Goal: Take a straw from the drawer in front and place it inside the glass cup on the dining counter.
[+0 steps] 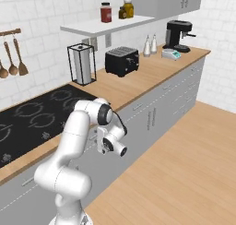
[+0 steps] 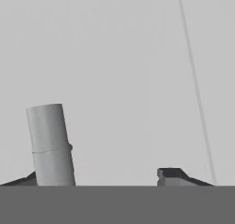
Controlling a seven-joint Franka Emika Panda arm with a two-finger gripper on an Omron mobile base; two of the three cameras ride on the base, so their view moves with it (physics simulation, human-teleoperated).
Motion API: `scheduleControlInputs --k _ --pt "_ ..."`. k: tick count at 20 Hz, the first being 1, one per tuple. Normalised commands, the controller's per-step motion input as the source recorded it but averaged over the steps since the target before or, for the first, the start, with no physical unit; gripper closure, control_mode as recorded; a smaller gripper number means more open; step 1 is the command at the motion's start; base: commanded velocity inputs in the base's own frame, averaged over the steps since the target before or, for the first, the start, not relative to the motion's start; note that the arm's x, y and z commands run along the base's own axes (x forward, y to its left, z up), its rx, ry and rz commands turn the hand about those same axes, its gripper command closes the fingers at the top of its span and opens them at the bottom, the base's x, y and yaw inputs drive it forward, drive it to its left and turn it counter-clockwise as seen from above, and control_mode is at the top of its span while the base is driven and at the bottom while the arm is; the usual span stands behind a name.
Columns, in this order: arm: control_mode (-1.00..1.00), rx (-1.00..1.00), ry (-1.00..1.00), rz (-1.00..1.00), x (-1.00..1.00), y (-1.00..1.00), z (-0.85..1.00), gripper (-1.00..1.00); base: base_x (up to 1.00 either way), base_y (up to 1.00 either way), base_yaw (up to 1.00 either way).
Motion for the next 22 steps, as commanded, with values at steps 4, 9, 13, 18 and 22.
scheduleControlInputs --k 4,9,13,18,22 --pt "-1.0 -0.04 0.08 0.0 0.0 0.14 -0.14 1.0 0.0 0.0 0.0" --pt "-1.0 0.0 -0.01 0.0 -0.21 -0.25 -0.06 1.0 0.0 0.0 0.0" --pt "-1.0 0.05 -0.01 0.0 -0.46 -0.62 -0.01 1.0 0.0 0.0 0.0" --pt "-1.0 0.07 0.0 0.0 -0.48 -0.69 0.0 1.0 0.0 0.0 0.0" --pt "-1.0 0.07 0.0 0.0 -0.48 -0.73 0.0 1.0 0.0 0.0 0.0"
